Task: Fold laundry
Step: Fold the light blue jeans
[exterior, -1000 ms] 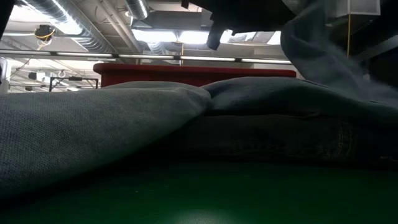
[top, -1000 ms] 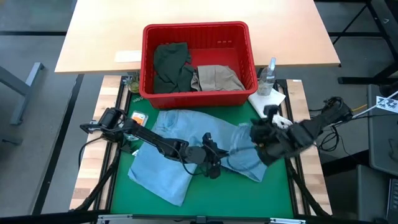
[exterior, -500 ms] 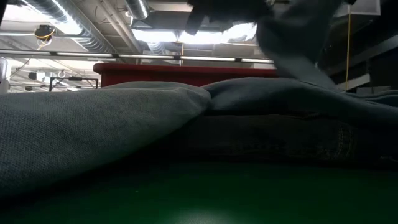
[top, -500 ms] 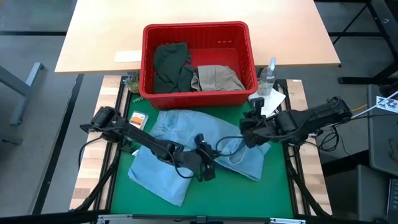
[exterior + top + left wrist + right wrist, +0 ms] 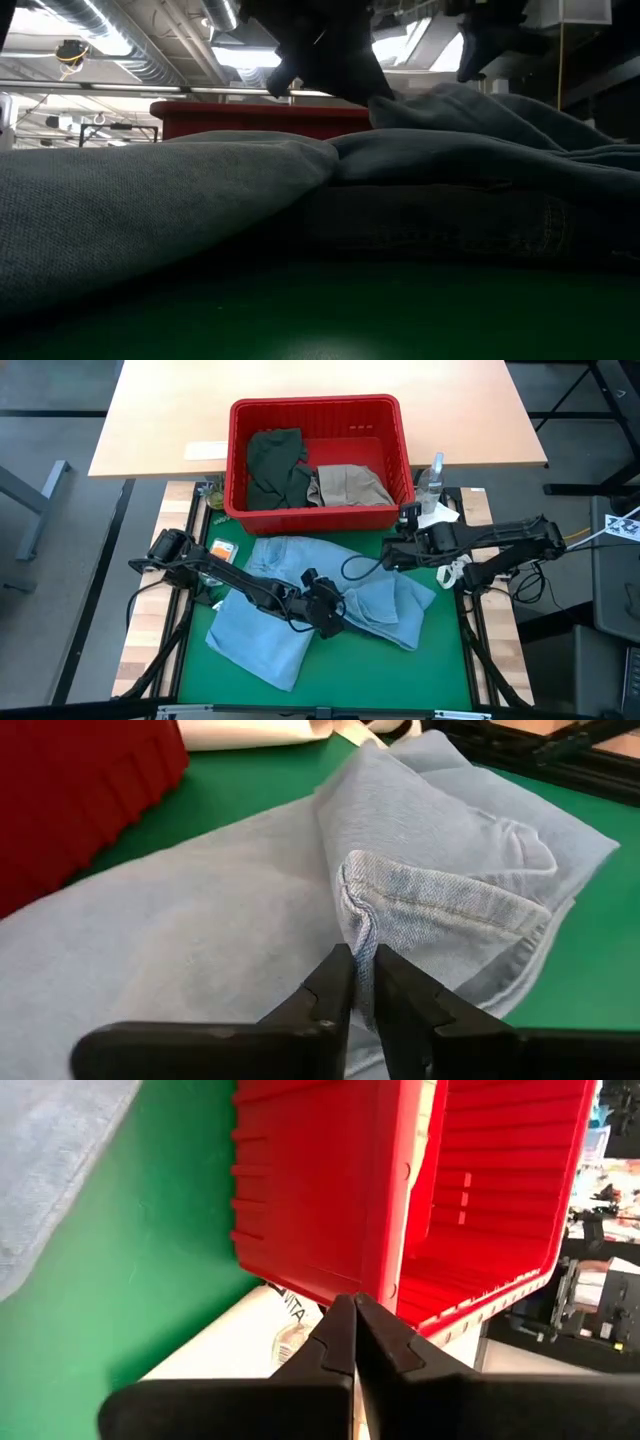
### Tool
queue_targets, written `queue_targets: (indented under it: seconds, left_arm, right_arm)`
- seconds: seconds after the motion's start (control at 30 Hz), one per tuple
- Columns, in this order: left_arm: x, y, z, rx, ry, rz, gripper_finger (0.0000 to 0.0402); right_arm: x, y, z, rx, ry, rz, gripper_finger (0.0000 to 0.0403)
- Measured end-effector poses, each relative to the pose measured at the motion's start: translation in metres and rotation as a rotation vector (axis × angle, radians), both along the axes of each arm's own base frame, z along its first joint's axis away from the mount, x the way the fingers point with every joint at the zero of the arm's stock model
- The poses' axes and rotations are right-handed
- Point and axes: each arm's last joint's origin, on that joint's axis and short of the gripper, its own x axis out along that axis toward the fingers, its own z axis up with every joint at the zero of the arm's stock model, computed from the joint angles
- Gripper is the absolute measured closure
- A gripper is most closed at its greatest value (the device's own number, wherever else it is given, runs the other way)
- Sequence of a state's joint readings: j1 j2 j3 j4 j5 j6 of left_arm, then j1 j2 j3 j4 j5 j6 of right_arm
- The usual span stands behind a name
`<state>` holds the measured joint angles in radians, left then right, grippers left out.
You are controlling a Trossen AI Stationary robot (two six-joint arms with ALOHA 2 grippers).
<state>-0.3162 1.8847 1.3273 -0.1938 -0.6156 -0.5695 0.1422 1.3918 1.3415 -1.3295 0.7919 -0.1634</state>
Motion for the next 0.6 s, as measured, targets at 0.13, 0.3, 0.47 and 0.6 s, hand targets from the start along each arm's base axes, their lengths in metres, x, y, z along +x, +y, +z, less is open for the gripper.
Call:
queue_targets:
  seconds: [0.13,0.3,0.47,0.6]
  left_arm:
    - [0.001,0.004,0.0,0.004,0.003,0.01,0.0329]
    - [0.002,0.007,0.0,0.005,0.004,0.018,0.0282]
    - [0.002,0.011,-0.001,0.002,0.011,0.021,0.0246]
    - [0.003,0.013,-0.001,0.041,0.03,-0.004,0.0233]
  right_arm:
    - [-0.001,0.004,-0.001,0.048,0.007,0.024,0.0402]
    - [-0.002,0.019,-0.003,0.143,0.063,0.134,0.0402]
    - [-0.009,0.049,-0.005,0.283,0.112,0.277,0.0402]
    - [-0.016,0.076,-0.007,0.405,0.098,0.333,0.0402]
